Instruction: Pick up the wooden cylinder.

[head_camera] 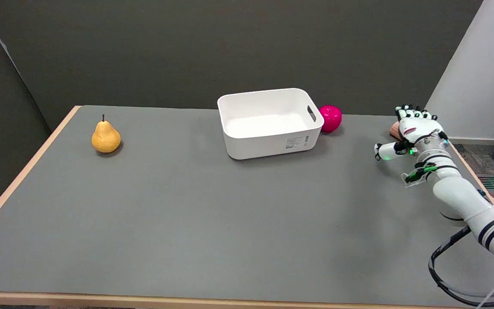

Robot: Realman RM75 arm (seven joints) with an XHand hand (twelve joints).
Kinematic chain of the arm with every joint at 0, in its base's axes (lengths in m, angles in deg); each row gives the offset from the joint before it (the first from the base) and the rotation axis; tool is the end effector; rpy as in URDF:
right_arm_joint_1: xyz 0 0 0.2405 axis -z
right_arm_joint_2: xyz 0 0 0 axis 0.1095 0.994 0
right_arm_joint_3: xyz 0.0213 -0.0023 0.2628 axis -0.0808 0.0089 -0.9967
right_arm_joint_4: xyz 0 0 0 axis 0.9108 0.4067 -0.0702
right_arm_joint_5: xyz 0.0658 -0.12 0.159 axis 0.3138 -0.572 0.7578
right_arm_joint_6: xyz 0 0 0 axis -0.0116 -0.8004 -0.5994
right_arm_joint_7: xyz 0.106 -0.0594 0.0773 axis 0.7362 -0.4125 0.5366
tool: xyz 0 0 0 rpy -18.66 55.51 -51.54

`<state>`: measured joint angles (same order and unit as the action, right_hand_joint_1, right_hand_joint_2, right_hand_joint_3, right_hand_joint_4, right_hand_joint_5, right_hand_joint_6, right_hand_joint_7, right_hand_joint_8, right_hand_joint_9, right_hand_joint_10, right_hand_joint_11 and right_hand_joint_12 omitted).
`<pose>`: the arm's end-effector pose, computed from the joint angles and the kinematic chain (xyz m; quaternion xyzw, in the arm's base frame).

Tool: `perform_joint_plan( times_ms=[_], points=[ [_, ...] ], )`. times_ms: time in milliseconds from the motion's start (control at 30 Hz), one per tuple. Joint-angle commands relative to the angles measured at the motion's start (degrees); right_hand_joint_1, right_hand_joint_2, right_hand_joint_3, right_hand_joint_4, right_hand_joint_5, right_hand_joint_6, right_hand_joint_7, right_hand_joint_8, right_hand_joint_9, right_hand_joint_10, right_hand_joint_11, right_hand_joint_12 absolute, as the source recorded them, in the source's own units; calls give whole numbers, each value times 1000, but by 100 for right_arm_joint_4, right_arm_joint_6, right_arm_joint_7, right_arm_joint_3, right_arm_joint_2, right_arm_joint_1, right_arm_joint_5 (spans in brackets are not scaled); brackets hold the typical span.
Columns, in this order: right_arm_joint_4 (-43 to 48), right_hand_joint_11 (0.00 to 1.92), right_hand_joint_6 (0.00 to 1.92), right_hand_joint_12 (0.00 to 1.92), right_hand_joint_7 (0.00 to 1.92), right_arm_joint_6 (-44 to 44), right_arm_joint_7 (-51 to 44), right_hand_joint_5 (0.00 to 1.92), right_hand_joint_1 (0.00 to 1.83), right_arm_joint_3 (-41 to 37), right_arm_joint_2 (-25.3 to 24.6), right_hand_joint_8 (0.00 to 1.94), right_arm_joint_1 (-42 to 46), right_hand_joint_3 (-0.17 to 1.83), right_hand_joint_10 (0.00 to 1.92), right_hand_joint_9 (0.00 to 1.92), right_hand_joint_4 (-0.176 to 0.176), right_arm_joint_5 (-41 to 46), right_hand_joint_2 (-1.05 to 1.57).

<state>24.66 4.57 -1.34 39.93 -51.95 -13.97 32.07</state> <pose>-0.2700 -0.3408 0.5394 0.4776 -0.0174 -0.0540 0.8767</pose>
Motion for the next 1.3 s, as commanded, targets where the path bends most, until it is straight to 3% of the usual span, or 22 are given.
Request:
perform_joint_plan(
  times_ms=[33,667,1300],
  points=[
    [-1224,-1,175,1156,-1,152,0,-1,586,66,2,52,-947,903,304,-1,-70,28,633],
    [-2593,48,229,1172,-1,558,0,3,591,593,-126,201,-1790,945,481,-1,-74,252,662],
    [-2749,71,353,1340,129,657,0,99,658,798,-196,277,-1959,959,604,85,-108,225,721]
  ],
)
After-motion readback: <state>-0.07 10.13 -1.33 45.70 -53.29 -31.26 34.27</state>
